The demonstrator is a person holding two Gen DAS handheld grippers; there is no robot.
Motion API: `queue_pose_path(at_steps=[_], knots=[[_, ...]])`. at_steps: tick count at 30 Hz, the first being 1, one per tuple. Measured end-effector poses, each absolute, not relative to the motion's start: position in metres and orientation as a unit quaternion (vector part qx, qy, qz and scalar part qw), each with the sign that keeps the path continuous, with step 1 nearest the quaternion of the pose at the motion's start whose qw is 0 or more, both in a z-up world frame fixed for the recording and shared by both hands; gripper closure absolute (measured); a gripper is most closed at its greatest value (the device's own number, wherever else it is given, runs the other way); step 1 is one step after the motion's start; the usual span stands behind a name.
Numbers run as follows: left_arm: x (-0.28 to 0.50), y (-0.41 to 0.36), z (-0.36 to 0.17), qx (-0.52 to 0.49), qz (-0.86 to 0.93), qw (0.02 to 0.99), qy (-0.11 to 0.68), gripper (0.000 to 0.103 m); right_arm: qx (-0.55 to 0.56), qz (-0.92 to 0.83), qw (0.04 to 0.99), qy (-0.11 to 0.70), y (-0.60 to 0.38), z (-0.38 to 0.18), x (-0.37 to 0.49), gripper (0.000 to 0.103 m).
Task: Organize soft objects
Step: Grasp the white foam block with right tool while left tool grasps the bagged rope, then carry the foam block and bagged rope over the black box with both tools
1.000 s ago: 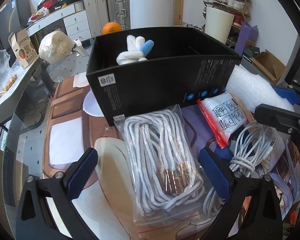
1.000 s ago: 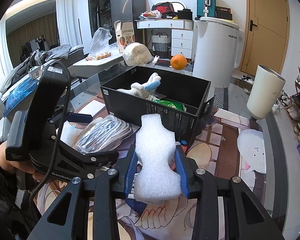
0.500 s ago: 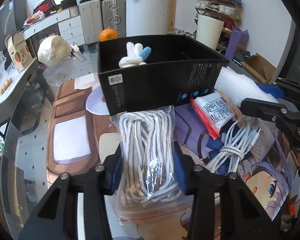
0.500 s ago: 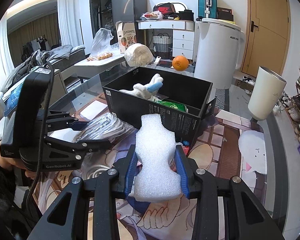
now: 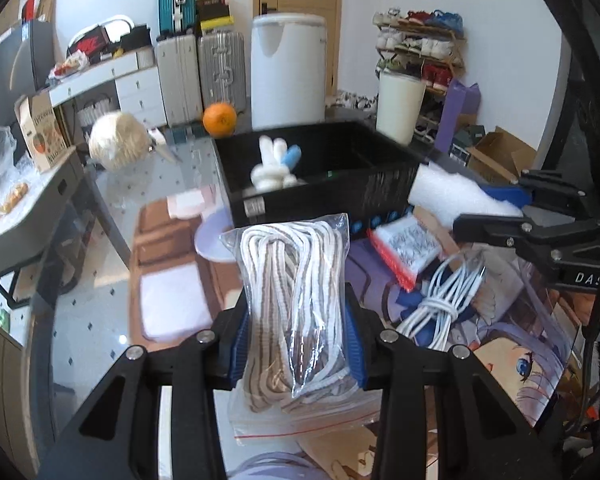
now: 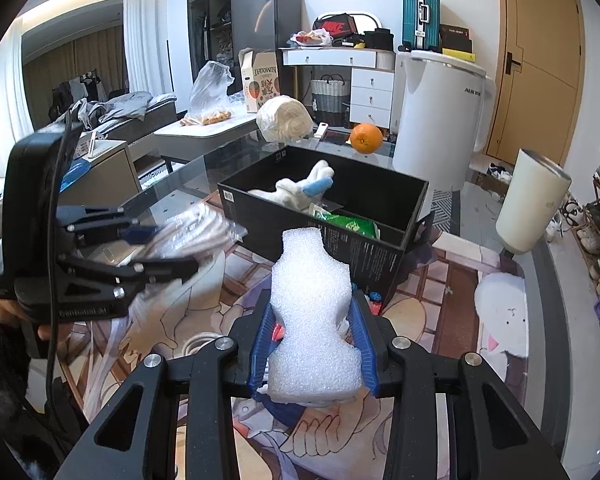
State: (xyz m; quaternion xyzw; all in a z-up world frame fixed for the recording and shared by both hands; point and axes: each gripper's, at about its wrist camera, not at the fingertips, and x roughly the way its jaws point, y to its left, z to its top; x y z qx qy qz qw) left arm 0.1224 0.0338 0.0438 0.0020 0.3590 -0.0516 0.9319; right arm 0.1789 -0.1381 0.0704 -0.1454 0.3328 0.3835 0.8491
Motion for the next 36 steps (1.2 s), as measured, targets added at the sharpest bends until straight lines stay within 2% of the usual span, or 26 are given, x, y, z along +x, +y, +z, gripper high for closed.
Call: queue_pose_path(at_steps=[16,36], knots=[[0.15,0.035,0.084,0.051,-0.071,0.945,0.316,0.065,-0.182,0.39,0.847,0.312,-0.131,0.099,0.202,0.066],[0.209,0.04,0.09,0.052,-0.081,0.942,0.322,0.064,-0.191,0.39,0.838,0.332,-0.098,0.097,0.264,0.066]])
